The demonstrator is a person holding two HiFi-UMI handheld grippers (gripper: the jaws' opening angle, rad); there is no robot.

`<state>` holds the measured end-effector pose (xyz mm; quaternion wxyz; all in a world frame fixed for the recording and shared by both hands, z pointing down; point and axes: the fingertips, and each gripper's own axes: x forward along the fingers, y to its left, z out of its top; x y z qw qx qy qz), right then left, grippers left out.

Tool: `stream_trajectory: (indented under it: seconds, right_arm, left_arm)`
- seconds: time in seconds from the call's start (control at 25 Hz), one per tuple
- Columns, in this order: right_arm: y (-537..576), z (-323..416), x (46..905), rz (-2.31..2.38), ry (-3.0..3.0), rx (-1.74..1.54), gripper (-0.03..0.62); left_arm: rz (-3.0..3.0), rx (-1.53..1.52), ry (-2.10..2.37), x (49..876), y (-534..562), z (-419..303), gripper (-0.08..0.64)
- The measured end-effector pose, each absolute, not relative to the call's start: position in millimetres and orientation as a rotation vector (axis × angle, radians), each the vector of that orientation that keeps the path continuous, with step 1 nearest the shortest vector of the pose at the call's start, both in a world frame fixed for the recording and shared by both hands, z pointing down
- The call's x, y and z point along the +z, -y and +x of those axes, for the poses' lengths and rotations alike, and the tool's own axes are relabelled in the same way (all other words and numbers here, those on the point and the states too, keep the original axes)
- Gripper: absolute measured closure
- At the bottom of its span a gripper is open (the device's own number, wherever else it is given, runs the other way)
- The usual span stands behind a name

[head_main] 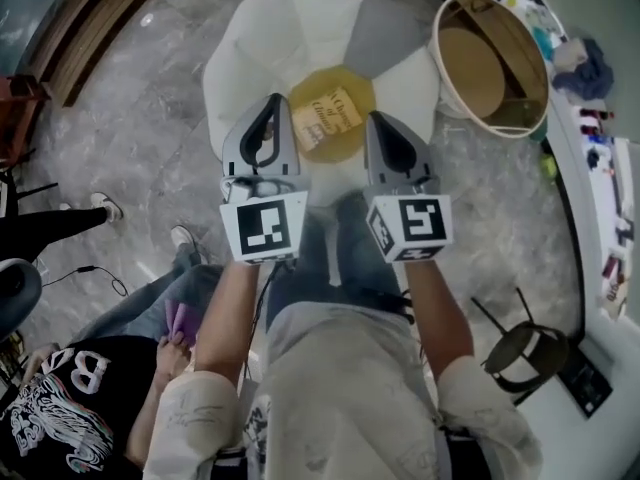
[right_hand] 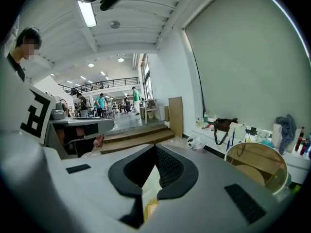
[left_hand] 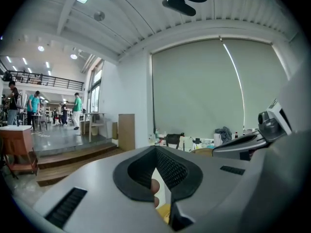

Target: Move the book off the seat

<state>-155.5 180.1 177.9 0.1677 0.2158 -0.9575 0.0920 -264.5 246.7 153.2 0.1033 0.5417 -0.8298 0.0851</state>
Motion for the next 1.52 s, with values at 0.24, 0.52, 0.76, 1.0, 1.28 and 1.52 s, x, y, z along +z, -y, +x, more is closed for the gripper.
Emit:
stream_trajectory:
  seconds: [0.24,0.52,0.76,1.0,1.28,1.52]
  right_arm:
    - [-133.1,-146.2,222.1,0.607,2.685,0.338,0.588]
    - [-93.1,-145.8,268.6,0.601,2.629,0.352,0.588]
    - [-83.7,-168.1,340.2,0.691,2.542,0.428,0.588]
    - [-91.4,-175.7,438.8,0.799,2.387,0.599,0.588]
    - [-107.6,-176.1,551.1,0.841,2.233,0.764,0.586]
    - [-128.4,-171.9,632.1,0.818,2.128,0.854,0.518]
  left_arm:
    - [1.557,0.311,2.397,197.1,-198.1,-251.4,0.558]
    - [1.511,0.365,2.314,256.5,-153.5,-250.1,0.558]
    - [1.549,0.421,2.244,322.8,-130.7,-278.2,0.558]
    - [1.585,0.485,2.076,419.5,-129.2,-287.7,0.558]
    - [1.598,0.607,1.881,540.1,-123.0,-284.7,0.540]
    - [1.586,0.676,1.762,620.9,-125.9,-283.3,0.480]
